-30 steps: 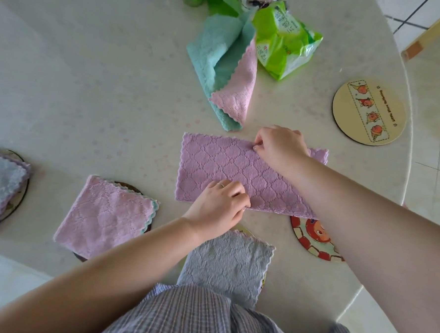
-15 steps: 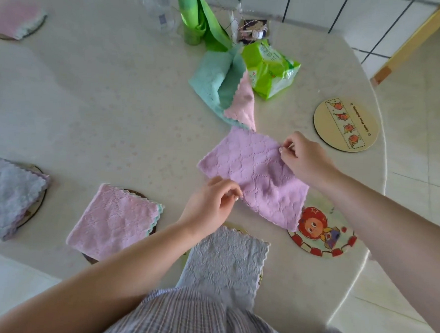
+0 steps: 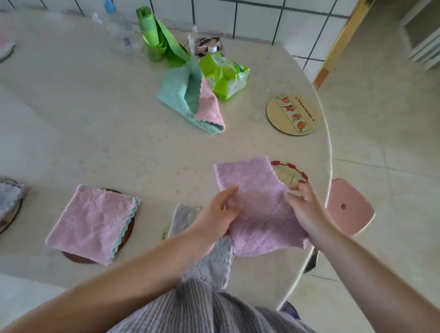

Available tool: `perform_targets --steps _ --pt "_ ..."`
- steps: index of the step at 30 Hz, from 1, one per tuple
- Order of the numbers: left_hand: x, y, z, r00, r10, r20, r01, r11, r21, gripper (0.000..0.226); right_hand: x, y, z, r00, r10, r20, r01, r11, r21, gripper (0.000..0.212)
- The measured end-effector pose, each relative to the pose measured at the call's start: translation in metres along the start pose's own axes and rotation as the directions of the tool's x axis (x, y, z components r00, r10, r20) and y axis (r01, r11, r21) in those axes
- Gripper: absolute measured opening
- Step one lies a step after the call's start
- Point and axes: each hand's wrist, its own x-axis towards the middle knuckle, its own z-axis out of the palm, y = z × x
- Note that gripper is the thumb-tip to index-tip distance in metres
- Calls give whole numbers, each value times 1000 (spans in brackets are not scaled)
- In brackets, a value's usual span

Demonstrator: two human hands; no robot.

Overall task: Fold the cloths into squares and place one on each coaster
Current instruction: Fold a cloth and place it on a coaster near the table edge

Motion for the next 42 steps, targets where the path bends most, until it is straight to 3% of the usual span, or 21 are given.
perform_targets --steps 3,9,13,18,22,28,33,39,42 --pt "1 -6 8 999 22 25 -27 976 215 50 -14 10 -10 995 26 99 -27 1000 3 38" --pt "20 18 24 992 124 38 -129 952 279 31 -3 -5 -21 984 22 175 5 988 -154 37" --pt "37 44 24 969 246 21 -240 920 311 42 14 -40 -25 991 -96 99 115 969 -218 41" --pt "45 81 15 902 432 -15 -411 868 278 57 29 -74 -35 961 -276 8 273 946 -173 49" --pt "40 69 27 941 336 -46 -315 916 248 64 32 -57 -40 969 -245 40 248 951 -187 50" --pt "30 7 62 992 97 -78 -77 970 229 54 35 26 -47 966 -69 247 126 967 -220 48" --pt "13 -26 94 930 57 -364 23 977 212 50 36 64 -74 915 -73 396 146 977 -156 44" --pt "-15 -53 115 885 -30 -465 111 983 146 37 28 75 -104 821 -1 571 88 988 -125 38" --pt "-24 -65 119 870 -172 -462 140 985 -102 34 27 81 -109 798 20 602 107 979 -175 37"
